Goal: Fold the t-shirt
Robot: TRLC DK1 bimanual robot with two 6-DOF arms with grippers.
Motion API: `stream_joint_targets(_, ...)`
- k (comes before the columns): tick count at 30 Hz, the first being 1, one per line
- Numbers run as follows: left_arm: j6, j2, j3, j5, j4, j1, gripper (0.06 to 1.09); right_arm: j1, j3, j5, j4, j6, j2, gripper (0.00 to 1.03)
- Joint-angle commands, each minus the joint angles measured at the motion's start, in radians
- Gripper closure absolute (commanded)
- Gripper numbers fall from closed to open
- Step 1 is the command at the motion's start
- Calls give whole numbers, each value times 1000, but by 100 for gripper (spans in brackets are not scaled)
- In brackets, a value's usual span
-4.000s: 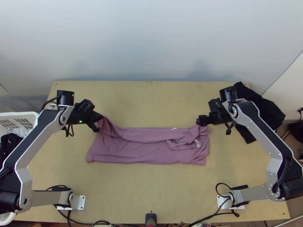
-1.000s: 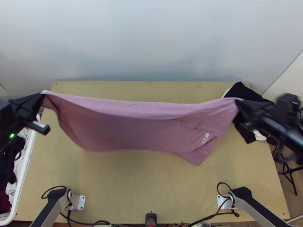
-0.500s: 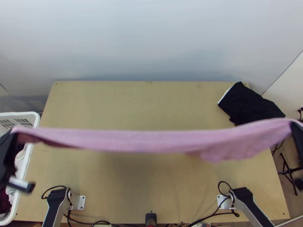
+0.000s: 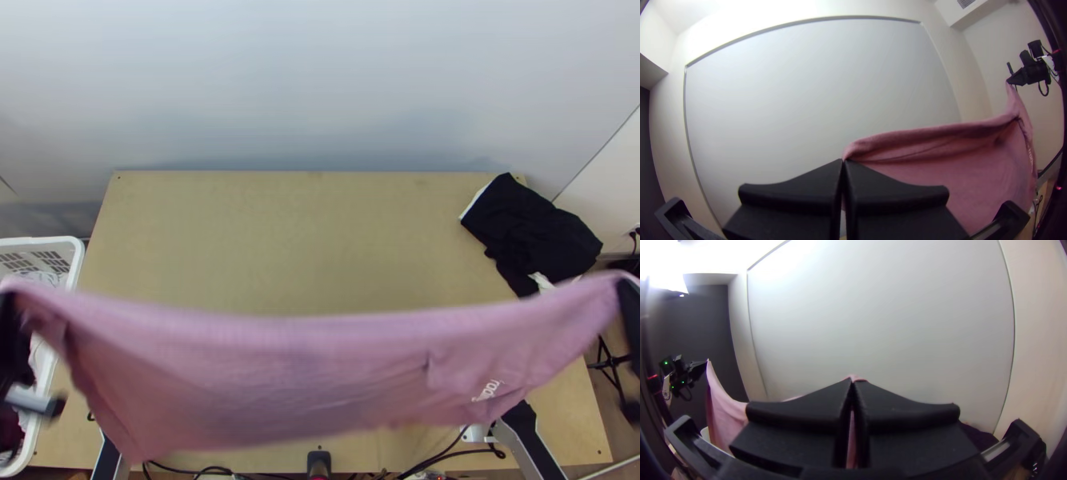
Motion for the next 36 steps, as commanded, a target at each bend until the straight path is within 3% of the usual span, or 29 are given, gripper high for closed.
stream_joint_targets(1, 146, 57, -409, -3, 226, -9, 105, -13, -333, -3, 158, -6, 58, 100)
stream_joint_targets(6, 212, 220, -823, -1, 553, 7, 105, 0, -680, 3, 467, -94, 305, 100)
stream_joint_targets(12, 244, 602, -884, -44, 777, -30, 105, 30, -648, 7, 686, -219, 853, 100)
stream_joint_targets(16, 287, 879, -826, -77, 854, -44, 105, 45, -457, 3, 658, -293, 1172, 100)
stream_joint_targets(19, 294, 1016, -751, -86, 846, -50, 105, 73, -344, 4, 612, -330, 1298, 100)
stream_joint_targets(28, 292, 1159, -610, -161, 771, -107, 105, 109, -71, 3, 453, -316, 1430, 100)
stream_joint_targets(36, 292, 1154, -585, -181, 714, -70, 105, 93, -28, 3, 433, -308, 1476, 100)
